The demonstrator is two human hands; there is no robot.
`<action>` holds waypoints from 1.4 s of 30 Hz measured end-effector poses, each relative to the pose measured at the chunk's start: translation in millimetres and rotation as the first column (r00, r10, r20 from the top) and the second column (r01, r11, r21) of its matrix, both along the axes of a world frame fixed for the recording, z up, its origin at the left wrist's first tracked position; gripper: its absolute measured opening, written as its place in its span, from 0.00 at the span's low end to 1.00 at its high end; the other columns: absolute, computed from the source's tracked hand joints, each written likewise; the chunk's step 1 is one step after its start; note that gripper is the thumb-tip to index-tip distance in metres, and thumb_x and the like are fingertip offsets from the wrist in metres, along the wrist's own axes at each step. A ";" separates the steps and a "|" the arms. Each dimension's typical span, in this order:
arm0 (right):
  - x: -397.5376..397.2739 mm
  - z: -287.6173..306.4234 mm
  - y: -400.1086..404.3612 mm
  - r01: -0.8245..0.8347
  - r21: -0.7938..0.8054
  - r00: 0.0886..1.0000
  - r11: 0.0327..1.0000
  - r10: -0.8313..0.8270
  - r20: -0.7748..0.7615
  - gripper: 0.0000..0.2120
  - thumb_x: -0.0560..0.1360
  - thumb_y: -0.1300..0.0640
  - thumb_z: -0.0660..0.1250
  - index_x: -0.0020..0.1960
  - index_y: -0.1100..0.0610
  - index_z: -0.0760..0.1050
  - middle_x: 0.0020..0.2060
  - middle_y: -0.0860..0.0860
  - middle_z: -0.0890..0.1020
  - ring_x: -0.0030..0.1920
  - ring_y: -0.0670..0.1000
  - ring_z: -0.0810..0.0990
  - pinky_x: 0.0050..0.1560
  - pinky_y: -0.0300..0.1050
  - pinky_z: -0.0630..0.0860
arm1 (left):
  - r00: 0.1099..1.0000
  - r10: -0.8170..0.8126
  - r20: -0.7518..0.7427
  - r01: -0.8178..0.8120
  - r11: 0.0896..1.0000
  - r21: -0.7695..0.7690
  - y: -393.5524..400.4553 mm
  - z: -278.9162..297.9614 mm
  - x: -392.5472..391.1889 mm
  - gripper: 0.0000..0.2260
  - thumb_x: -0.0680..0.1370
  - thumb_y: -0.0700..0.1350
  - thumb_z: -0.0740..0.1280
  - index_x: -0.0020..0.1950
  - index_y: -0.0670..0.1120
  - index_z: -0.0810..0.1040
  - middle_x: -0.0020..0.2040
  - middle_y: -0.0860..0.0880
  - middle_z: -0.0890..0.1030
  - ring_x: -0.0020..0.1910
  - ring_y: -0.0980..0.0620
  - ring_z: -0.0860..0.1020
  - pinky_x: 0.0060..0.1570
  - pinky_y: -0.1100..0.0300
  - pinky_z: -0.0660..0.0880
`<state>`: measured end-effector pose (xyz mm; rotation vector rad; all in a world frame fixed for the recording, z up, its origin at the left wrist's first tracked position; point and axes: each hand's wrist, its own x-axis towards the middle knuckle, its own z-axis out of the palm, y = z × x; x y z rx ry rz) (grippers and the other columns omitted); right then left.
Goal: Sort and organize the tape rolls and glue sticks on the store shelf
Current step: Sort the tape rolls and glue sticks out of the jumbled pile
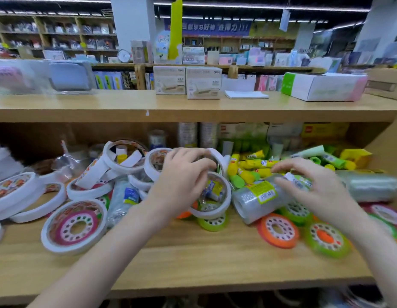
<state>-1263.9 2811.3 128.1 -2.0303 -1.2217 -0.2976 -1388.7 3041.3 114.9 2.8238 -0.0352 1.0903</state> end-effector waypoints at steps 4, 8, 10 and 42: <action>-24.0 -10.4 28.2 -0.195 -0.235 0.941 0.952 0.249 0.229 0.18 0.71 0.43 0.62 0.57 0.49 0.76 0.54 0.42 0.77 0.57 0.45 0.71 0.60 0.37 0.66 | 0.993 0.119 0.007 -0.119 0.992 0.039 23.0 -9.9 -42.4 0.14 0.74 0.50 0.59 0.51 0.47 0.81 0.54 0.49 0.80 0.56 0.49 0.72 0.57 0.52 0.62; -35.8 -33.6 66.7 -0.083 -0.381 0.773 0.921 0.301 0.559 0.16 0.67 0.46 0.55 0.48 0.49 0.77 0.41 0.43 0.80 0.49 0.49 0.75 0.52 0.46 0.70 | 0.969 0.231 -0.093 -0.205 0.952 0.227 44.0 -16.0 -64.9 0.19 0.72 0.55 0.59 0.54 0.46 0.79 0.51 0.50 0.80 0.57 0.47 0.71 0.58 0.48 0.62; -34.6 -39.0 77.9 -0.060 -0.376 0.728 0.925 0.298 0.617 0.09 0.65 0.52 0.59 0.39 0.50 0.77 0.33 0.43 0.78 0.42 0.50 0.77 0.50 0.47 0.65 | 0.976 0.181 -0.120 -0.144 0.952 0.271 51.7 -7.1 -62.3 0.16 0.72 0.53 0.59 0.49 0.44 0.79 0.44 0.49 0.80 0.51 0.43 0.75 0.53 0.50 0.68; -23.4 -3.3 118.0 -0.301 -0.339 0.949 0.891 0.315 -0.017 0.31 0.68 0.55 0.73 0.60 0.34 0.60 0.48 0.42 0.78 0.54 0.45 0.71 0.51 0.37 0.64 | 0.994 0.105 0.028 -0.106 0.993 0.047 77.7 -2.7 -99.4 0.09 0.70 0.38 0.72 0.49 0.43 0.80 0.42 0.52 0.80 0.49 0.52 0.67 0.48 0.53 0.71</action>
